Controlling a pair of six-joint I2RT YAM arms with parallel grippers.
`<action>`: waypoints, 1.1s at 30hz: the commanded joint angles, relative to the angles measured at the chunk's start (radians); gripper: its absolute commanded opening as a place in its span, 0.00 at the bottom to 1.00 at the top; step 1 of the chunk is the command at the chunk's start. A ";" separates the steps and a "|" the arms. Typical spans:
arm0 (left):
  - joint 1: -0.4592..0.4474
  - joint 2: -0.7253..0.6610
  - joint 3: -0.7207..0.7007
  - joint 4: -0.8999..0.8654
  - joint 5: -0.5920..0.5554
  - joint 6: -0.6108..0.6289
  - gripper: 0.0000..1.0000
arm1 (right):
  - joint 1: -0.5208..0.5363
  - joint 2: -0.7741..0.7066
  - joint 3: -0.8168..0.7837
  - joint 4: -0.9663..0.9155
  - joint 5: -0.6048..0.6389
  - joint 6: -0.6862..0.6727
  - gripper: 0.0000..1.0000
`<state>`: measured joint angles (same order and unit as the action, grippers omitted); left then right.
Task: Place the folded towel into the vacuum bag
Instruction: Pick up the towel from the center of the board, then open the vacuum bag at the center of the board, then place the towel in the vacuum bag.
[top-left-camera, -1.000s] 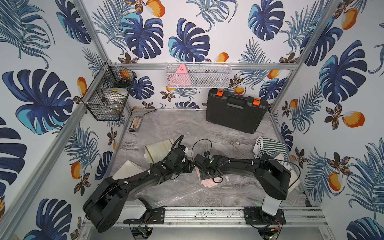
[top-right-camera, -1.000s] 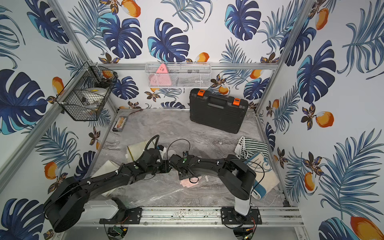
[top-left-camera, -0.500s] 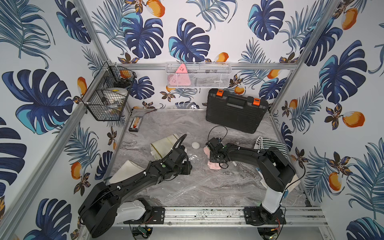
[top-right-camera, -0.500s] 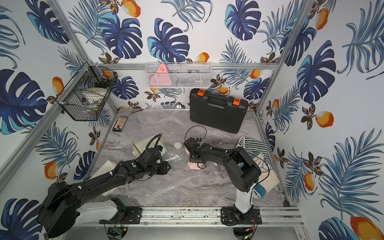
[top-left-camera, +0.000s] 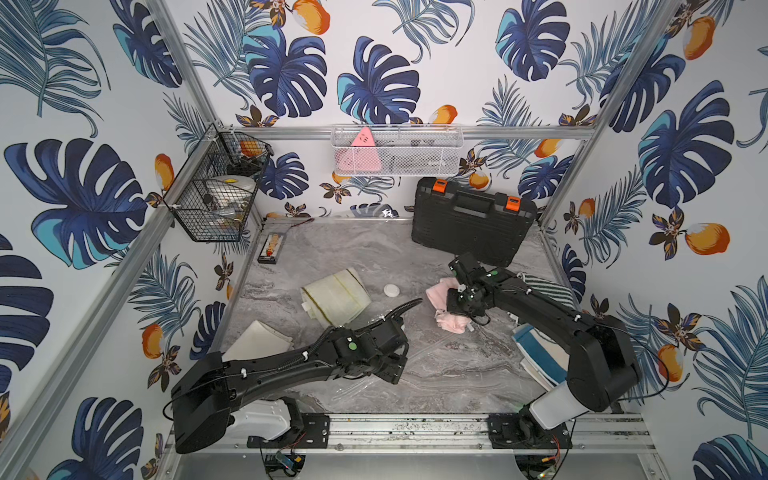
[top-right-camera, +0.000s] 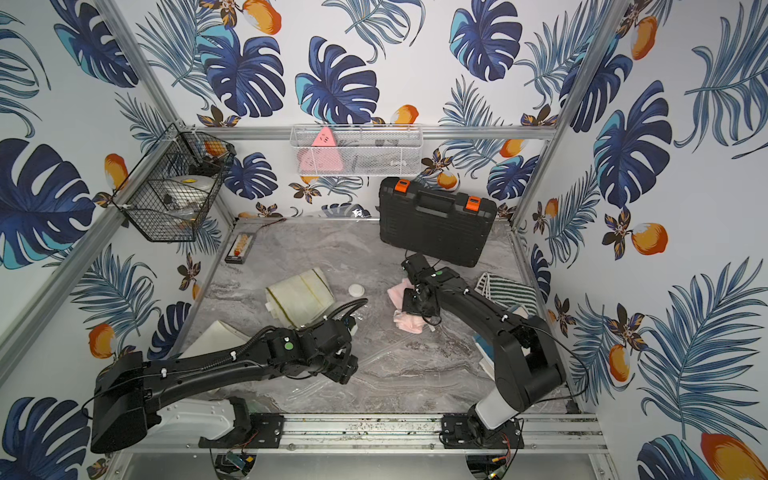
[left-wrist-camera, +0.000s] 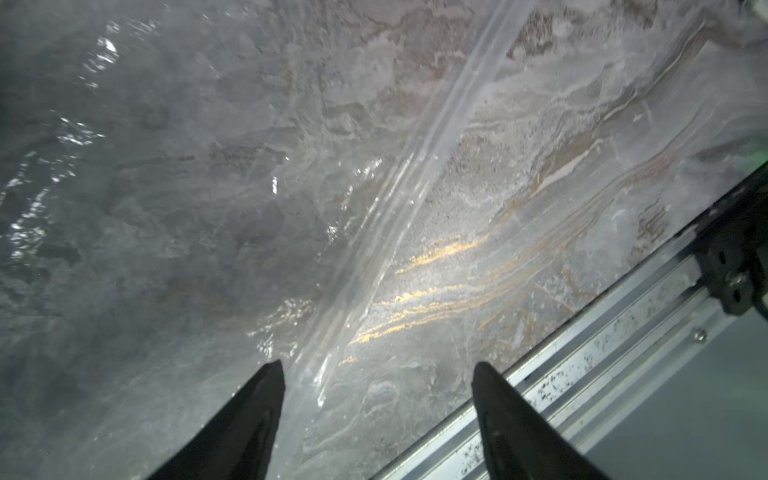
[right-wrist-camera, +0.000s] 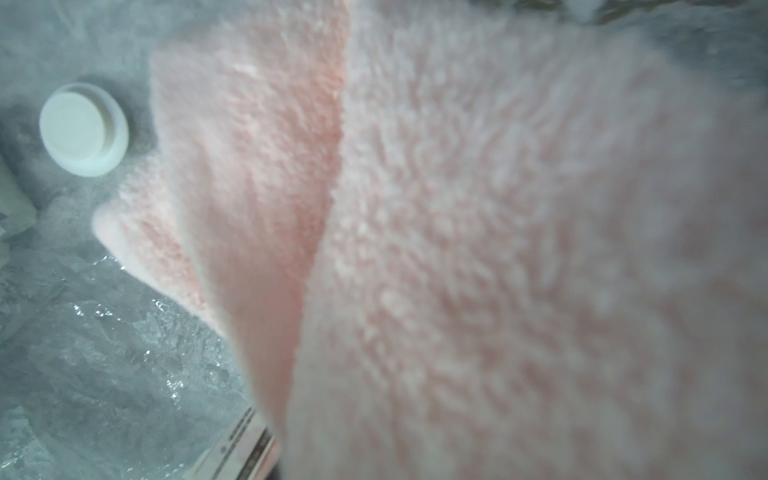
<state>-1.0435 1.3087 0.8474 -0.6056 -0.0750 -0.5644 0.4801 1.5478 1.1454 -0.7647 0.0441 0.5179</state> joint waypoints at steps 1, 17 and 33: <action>-0.054 0.056 0.031 -0.094 -0.069 0.051 0.80 | -0.036 -0.056 -0.002 -0.050 -0.087 -0.024 0.00; -0.070 0.356 0.151 -0.132 -0.186 0.253 0.77 | -0.074 -0.096 -0.121 -0.004 -0.147 -0.015 0.00; -0.059 0.408 0.246 -0.207 -0.264 0.297 0.68 | -0.085 -0.142 -0.152 -0.018 -0.163 -0.023 0.03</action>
<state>-1.1046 1.7195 1.0859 -0.7834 -0.3496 -0.2905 0.3965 1.4158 0.9981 -0.7795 -0.1104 0.5045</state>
